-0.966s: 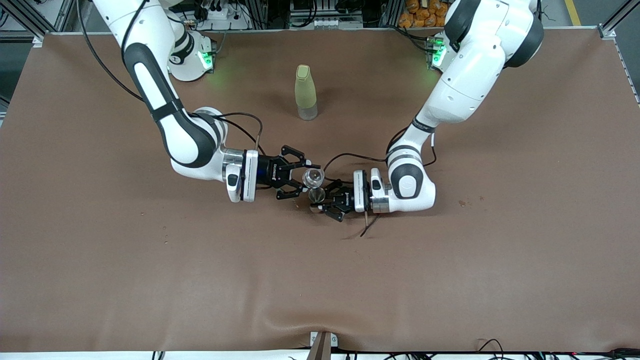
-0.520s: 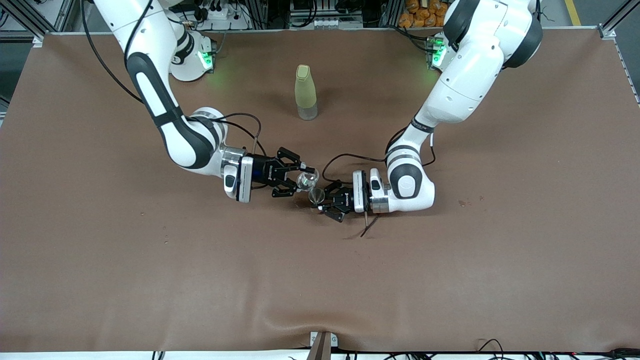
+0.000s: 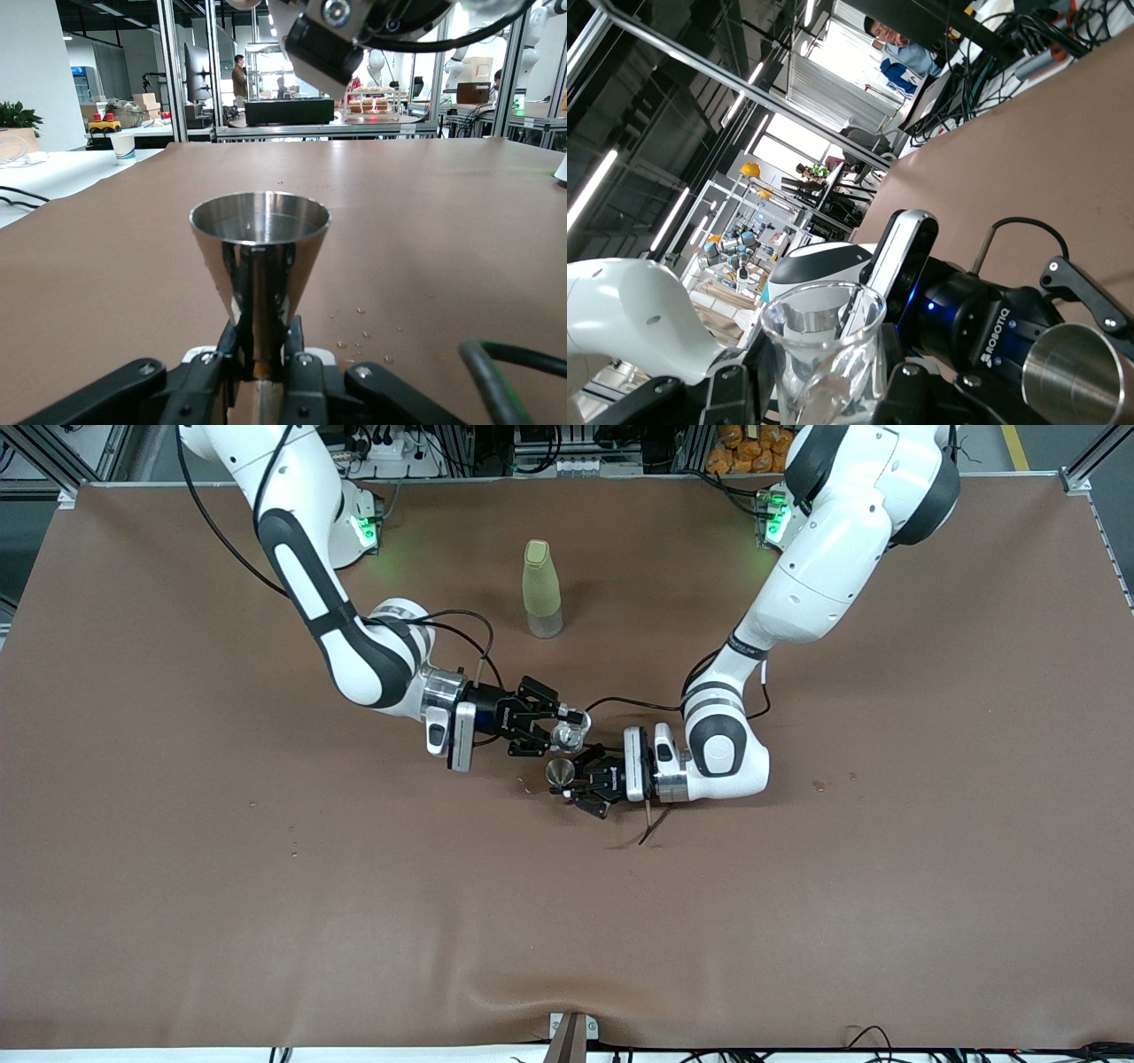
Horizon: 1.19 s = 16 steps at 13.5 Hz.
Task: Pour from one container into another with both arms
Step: 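Tilt the beaker with the right gripper, pouring liquid into the jigger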
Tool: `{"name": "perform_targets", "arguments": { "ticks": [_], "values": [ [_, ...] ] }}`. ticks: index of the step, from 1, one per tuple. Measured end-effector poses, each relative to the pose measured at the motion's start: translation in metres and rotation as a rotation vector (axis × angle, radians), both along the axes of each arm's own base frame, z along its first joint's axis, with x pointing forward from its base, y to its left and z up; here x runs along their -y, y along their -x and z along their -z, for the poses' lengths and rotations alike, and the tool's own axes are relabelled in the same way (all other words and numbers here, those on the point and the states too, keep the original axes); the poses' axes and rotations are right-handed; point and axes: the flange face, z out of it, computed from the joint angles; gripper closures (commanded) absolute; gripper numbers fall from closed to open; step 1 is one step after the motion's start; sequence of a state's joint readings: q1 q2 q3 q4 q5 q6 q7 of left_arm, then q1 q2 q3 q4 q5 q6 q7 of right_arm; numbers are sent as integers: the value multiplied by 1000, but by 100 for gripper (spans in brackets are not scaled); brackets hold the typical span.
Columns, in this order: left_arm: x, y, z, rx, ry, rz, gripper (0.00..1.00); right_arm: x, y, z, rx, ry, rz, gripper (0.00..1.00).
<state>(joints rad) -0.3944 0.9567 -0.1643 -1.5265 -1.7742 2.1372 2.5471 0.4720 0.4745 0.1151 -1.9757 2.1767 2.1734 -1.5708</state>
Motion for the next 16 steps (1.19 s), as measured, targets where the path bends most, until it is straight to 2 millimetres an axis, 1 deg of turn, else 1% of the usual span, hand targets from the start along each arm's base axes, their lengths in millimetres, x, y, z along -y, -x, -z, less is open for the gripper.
{"name": "perform_targets", "arguments": {
  "ticks": [4, 10, 16],
  "values": [
    [0, 0, 1, 0, -2, -1, 100, 4, -3, 0, -54, -12, 14, 85],
    [0, 0, 1, 0, -4, -2, 100, 4, -3, 1, -149, -47, 43, 86],
    [-1, 0, 1, -1, -5, -3, 100, 2, -1, 11, -230, -74, 71, 86]
  ]
}}
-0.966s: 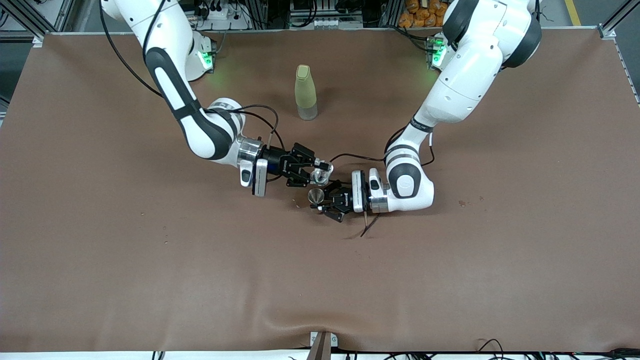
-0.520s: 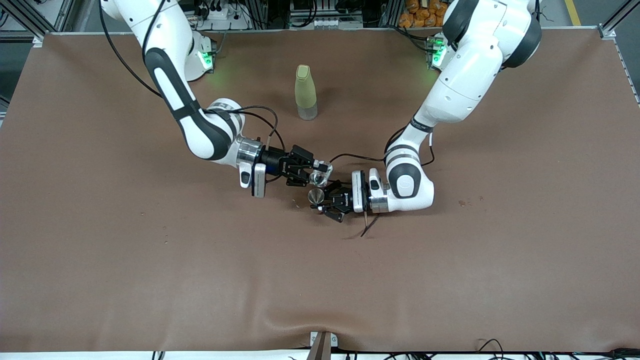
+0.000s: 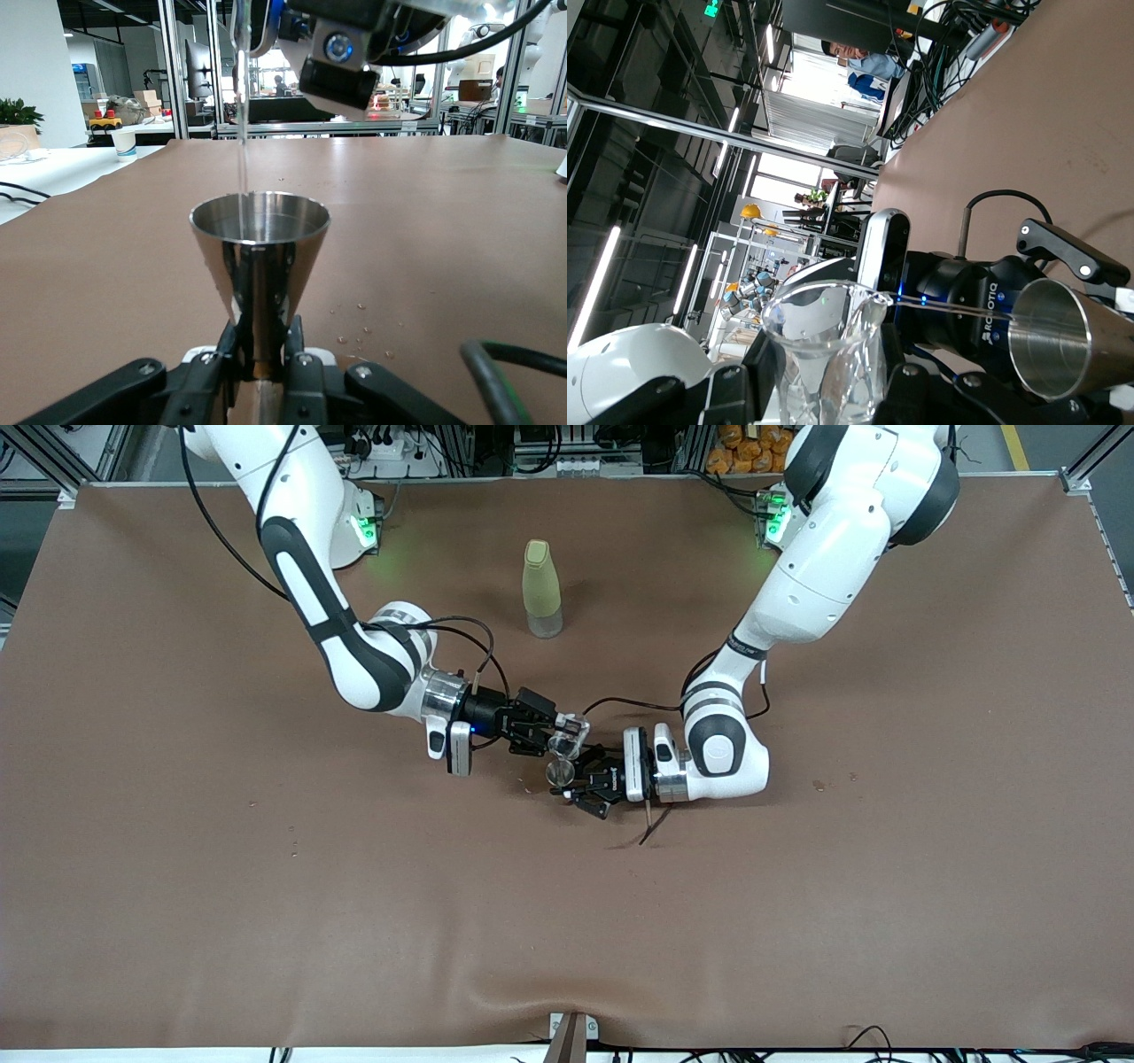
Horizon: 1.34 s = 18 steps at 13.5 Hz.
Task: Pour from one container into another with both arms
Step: 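Tilt the beaker with the right gripper, pouring liquid into the jigger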
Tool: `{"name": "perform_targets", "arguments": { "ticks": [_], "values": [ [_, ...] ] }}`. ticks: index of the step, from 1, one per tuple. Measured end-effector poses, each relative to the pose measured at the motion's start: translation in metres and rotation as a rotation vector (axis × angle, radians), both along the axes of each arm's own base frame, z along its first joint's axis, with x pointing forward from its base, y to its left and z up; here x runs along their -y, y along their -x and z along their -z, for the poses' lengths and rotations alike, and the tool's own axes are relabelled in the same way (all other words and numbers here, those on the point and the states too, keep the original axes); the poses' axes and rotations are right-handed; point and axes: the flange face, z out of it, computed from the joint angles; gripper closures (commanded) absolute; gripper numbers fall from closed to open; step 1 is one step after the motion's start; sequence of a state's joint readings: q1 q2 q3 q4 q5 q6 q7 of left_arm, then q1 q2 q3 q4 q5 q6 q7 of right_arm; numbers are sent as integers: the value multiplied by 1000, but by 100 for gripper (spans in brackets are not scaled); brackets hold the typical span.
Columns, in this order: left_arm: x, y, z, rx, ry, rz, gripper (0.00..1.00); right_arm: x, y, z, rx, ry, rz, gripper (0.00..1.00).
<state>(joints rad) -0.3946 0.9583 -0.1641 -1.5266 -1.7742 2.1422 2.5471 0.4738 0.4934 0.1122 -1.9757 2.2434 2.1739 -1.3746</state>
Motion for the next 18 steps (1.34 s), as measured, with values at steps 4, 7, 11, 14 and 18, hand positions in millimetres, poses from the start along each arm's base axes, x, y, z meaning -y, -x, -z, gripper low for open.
{"name": "perform_targets", "arguments": {
  "ticks": [4, 7, 11, 14, 18],
  "values": [
    [-1, 0, 1, 0, -2, -1, 100, -2, 1, 1, -59, -36, 36, 86],
    [-1, 0, 1, -1, -3, -2, 100, -4, 3, 2, -109, -41, 48, 86],
    [-1, 0, 2, -1, -3, -2, 100, -3, 3, 3, -130, -41, 58, 86],
    [-2, 0, 2, -2, -5, -3, 100, -2, 2, 5, -173, -48, 78, 86],
    [-2, 0, 3, -2, -5, -3, 100, -7, 8, 7, -206, -42, 107, 87]
  ]
}}
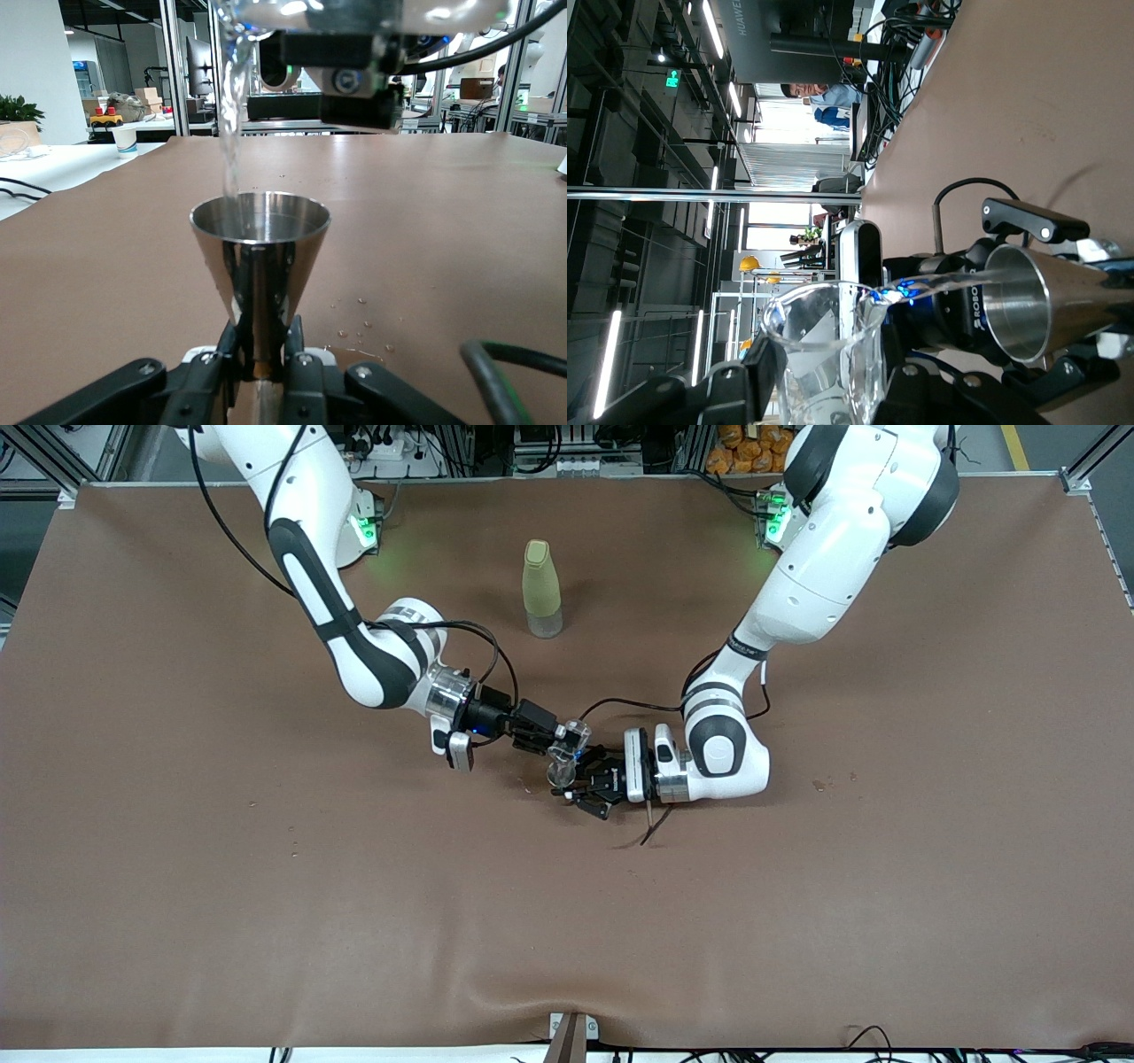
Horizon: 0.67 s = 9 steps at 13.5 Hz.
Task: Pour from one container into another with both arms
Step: 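Tilt the beaker with the right gripper, pouring liquid into the jigger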
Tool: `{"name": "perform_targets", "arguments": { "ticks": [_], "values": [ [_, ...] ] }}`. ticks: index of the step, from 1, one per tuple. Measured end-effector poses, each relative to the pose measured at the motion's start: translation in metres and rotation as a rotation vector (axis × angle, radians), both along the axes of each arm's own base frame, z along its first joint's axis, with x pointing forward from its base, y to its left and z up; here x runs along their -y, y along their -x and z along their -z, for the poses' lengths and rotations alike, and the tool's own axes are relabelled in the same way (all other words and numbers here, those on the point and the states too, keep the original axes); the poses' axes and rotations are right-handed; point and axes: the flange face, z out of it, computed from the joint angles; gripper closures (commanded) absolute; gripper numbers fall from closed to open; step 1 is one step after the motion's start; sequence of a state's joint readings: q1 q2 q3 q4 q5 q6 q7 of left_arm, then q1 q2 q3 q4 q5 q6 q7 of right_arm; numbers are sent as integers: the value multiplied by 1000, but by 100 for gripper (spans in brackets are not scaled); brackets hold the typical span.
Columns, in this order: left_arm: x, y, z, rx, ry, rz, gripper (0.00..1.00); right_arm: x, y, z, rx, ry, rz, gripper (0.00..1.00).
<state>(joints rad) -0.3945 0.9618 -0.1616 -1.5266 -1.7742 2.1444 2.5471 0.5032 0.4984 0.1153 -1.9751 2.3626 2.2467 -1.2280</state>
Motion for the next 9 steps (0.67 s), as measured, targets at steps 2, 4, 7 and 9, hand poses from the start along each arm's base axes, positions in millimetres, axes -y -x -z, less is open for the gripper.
{"name": "perform_targets", "arguments": {
  "ticks": [2, 4, 7, 9],
  "values": [
    [0, 0, 0, 0, 0, 0, 100, 0, 0, 1, -7, -1, 4, 87],
    [0, 0, 0, 0, 0, 0, 100, 0, 0, 3, -26, -7, 9, 87],
    [0, 0, 0, 0, 0, 0, 100, 1, 0, 3, -35, -8, 13, 87],
    [0, 0, 0, 0, -1, 0, 100, 3, -1, 4, -51, -12, 19, 87]
  ]
}}
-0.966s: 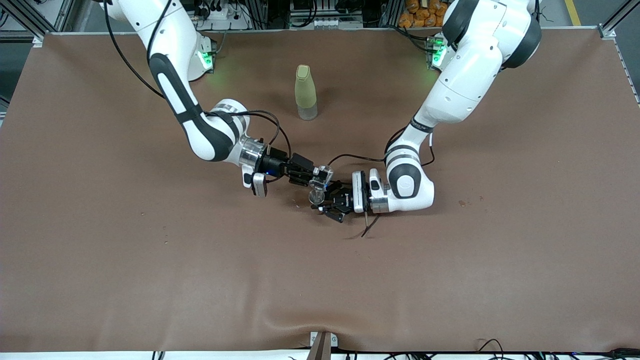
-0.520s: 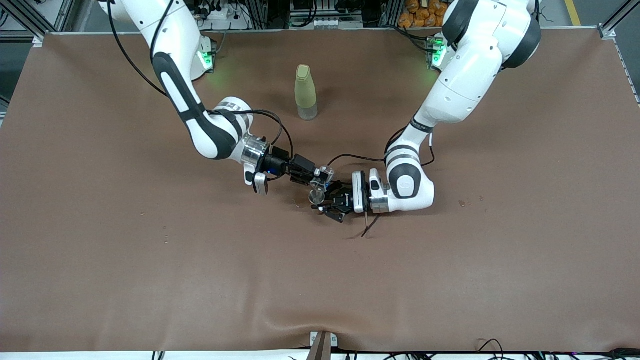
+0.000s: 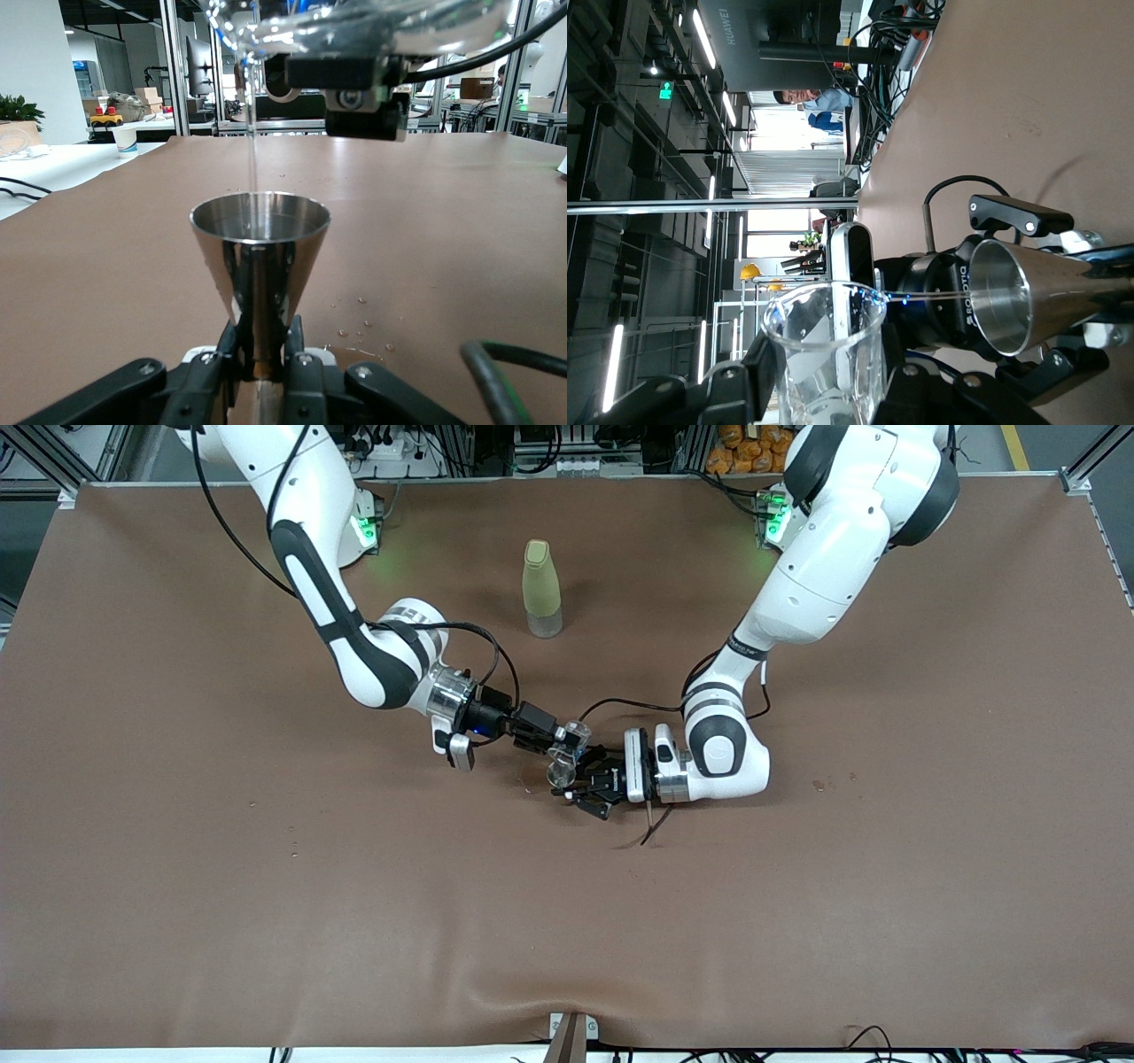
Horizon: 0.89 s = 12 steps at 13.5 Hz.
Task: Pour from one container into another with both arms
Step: 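Tilt the beaker with the right gripper, pouring liquid into the jigger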
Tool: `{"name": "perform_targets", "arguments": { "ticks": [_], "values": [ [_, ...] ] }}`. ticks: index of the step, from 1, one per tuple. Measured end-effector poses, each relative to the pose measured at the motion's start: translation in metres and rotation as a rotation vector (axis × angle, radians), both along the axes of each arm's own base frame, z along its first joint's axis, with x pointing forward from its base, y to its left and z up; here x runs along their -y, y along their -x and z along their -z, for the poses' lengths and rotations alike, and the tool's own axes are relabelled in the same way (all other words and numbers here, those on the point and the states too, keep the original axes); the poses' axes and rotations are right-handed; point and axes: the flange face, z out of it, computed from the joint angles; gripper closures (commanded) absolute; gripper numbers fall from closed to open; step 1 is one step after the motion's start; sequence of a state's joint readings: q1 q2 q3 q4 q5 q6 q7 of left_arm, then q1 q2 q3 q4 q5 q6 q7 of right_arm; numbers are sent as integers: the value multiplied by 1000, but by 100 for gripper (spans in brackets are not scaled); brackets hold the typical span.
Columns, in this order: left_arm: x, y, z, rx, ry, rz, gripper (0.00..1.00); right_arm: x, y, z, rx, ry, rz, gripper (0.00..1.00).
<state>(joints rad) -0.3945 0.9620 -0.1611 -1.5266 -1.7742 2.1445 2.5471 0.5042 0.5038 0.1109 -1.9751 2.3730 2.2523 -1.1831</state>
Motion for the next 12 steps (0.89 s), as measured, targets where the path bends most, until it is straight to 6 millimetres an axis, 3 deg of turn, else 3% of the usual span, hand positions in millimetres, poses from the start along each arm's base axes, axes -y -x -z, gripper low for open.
{"name": "perform_targets", "arguments": {
  "ticks": [12],
  "values": [
    [-1, 0, 0, 0, -1, -1, 100, 2, -5, 5, -110, -12, 33, 87]
  ]
}}
